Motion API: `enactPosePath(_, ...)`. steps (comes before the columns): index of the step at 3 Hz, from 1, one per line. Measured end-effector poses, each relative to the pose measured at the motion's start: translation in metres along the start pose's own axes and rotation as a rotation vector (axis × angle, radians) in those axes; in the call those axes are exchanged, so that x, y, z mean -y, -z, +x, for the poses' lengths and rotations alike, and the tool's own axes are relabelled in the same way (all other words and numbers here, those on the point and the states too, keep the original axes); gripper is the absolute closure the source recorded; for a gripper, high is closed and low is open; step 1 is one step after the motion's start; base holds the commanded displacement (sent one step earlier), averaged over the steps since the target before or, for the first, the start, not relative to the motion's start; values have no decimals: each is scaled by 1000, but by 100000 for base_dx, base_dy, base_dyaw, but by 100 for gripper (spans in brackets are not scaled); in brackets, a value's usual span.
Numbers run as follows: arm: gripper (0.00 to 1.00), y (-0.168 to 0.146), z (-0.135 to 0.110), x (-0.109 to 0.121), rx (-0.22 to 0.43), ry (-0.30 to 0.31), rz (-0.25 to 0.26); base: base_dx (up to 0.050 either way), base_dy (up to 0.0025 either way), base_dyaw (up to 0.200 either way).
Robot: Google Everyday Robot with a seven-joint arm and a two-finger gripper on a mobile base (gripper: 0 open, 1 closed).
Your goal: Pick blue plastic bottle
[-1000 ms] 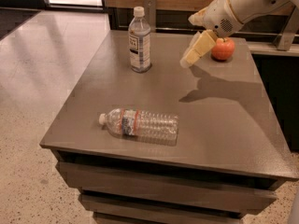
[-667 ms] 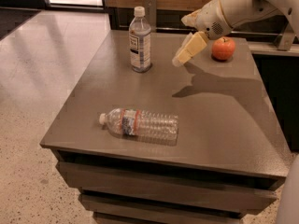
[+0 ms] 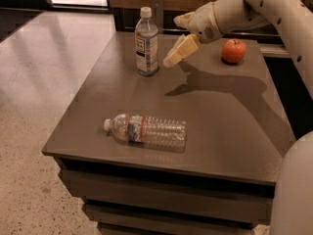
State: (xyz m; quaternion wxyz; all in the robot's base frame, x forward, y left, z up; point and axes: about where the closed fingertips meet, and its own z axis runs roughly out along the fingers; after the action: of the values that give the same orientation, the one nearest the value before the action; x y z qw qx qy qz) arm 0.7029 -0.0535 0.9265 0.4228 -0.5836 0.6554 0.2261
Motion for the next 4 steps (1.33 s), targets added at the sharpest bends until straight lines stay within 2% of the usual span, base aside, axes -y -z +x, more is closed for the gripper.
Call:
enactPosePath(1,0,-24,-10,1,46,16,-17,0,0,0)
enactPosePath(3,0,-62,-23,7,109,9,-51,0,0,0)
enactPosePath(4,16,-71,-26,12,129,-4,-59,0,0,0)
